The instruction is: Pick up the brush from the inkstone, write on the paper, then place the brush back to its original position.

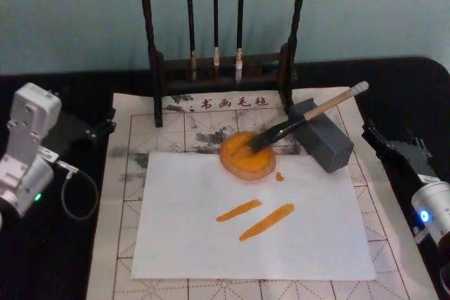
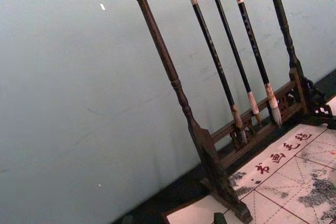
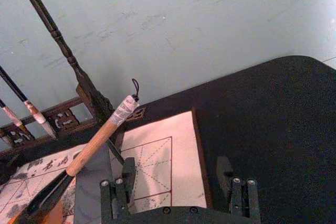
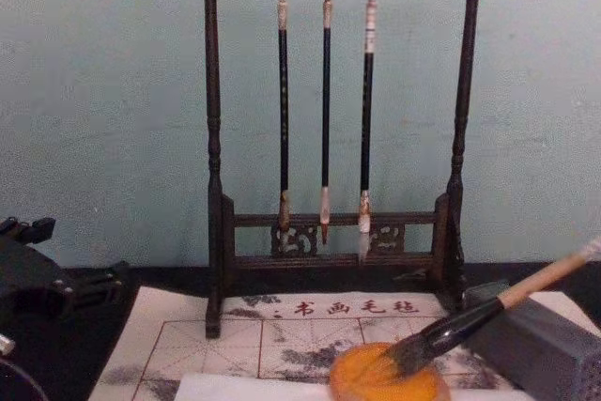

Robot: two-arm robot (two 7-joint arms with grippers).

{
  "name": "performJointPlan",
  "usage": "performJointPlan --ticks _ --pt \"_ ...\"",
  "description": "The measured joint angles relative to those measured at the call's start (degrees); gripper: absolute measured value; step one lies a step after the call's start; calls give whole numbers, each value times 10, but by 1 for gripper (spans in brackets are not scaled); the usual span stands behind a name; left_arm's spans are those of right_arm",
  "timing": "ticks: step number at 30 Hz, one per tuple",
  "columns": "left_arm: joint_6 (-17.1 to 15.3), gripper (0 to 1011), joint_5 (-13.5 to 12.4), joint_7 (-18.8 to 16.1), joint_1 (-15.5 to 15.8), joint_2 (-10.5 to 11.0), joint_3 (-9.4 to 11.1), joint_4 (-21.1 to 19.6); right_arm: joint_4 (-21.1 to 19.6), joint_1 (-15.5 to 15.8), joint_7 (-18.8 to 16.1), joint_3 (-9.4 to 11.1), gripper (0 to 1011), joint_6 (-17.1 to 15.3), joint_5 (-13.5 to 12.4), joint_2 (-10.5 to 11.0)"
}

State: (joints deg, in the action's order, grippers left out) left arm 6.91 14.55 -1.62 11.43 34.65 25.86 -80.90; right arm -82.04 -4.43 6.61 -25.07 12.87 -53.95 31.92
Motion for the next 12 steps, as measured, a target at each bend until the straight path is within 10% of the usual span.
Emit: performJointPlan --ticks 12 --pt "0 1001 0 0 0 0 0 0 0 0 0 0 1002 0 0 0"
